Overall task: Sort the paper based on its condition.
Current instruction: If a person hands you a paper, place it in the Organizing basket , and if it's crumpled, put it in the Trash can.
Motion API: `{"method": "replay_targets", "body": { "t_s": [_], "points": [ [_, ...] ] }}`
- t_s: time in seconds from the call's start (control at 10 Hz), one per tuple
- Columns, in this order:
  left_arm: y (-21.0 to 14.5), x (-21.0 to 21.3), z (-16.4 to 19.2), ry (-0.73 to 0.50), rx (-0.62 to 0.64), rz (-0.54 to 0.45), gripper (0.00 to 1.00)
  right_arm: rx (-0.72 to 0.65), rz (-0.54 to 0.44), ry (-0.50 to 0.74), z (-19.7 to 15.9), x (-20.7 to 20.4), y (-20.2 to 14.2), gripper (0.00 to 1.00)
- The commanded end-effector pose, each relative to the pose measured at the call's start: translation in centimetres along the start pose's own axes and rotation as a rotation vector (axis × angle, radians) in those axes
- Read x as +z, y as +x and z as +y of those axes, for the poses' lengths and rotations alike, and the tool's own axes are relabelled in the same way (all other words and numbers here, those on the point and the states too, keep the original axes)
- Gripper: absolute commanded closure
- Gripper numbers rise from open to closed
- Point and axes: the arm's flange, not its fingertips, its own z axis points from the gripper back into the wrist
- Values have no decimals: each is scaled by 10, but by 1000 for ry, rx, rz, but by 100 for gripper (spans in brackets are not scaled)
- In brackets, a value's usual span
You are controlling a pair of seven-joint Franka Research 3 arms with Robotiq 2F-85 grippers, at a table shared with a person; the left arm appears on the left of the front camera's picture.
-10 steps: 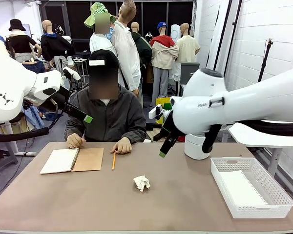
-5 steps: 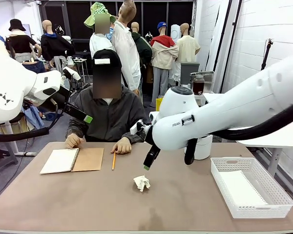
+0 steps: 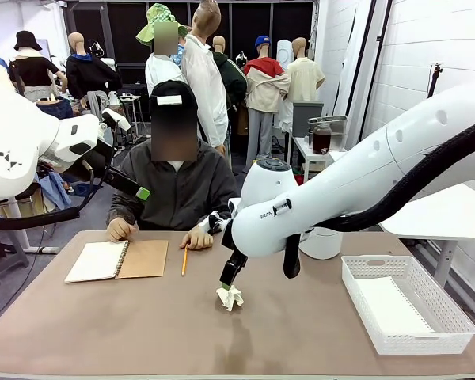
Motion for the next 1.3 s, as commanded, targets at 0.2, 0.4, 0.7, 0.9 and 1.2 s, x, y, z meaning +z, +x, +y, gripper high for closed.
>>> {"method": "replay_targets", "body": {
  "t_s": [0.2,0.4,0.7,0.9,1.2],
  "points": [
    [0,1,1,-7,5,4,0,1,-6,-5,1,4,1,0],
    [0,1,1,-7,5,4,0,2,-2,-1,1,1,1,0],
    [0,1,1,-7,5,4,0,-10,64,12,-12,-40,16,0],
    [0,1,1,-7,5,4,0,-15,80,14,-16,-54,22,0],
    [0,1,1,-7,5,4,0,-30,124,29,-20,-66,25,0]
  ]
}}
